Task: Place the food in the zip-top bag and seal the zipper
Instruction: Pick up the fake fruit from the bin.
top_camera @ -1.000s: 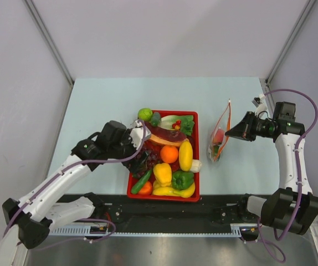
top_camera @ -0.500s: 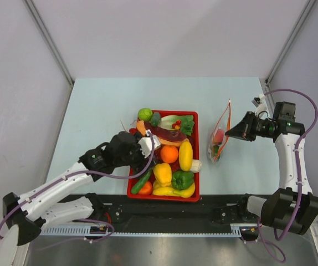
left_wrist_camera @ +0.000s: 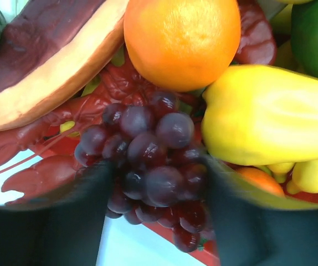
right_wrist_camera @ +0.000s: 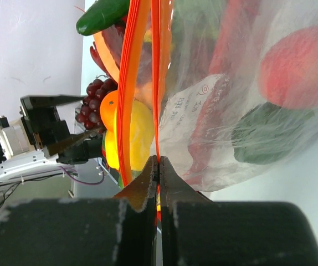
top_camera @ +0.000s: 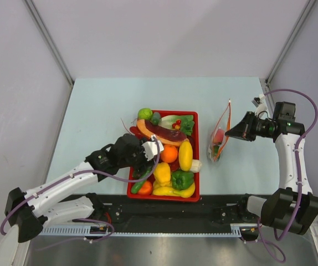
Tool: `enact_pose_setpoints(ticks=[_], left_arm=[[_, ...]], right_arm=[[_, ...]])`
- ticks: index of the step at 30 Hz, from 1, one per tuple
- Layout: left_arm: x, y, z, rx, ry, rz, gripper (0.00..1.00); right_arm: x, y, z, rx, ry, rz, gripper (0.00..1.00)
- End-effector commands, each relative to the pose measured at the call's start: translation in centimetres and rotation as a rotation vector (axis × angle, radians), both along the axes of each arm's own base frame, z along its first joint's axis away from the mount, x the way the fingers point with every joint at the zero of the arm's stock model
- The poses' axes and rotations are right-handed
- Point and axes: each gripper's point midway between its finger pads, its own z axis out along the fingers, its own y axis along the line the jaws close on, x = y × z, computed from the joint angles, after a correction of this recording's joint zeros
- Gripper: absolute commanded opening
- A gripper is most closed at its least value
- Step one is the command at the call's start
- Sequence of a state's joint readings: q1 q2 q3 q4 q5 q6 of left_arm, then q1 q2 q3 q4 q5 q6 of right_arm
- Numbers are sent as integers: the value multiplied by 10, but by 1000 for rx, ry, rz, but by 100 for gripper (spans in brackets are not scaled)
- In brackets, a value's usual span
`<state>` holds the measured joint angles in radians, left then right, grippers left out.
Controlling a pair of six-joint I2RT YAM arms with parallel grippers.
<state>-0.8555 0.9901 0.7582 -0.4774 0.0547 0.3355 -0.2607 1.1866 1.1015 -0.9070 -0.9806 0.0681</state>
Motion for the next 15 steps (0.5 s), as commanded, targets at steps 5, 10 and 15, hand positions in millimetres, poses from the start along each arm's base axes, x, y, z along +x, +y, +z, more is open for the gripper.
enact_pose_setpoints(ticks=[5, 10, 15], left_arm=[[2, -3, 27, -56, -64, -9, 37], [-4, -1, 37, -63, -38, -9, 16], [-9, 3, 58, -87, -36, 0, 0]], right_arm=[[1, 1, 6, -3, -33, 13, 0], [1, 2, 6, -2, -32, 13, 0], [1, 2, 7, 1, -33, 14, 0]])
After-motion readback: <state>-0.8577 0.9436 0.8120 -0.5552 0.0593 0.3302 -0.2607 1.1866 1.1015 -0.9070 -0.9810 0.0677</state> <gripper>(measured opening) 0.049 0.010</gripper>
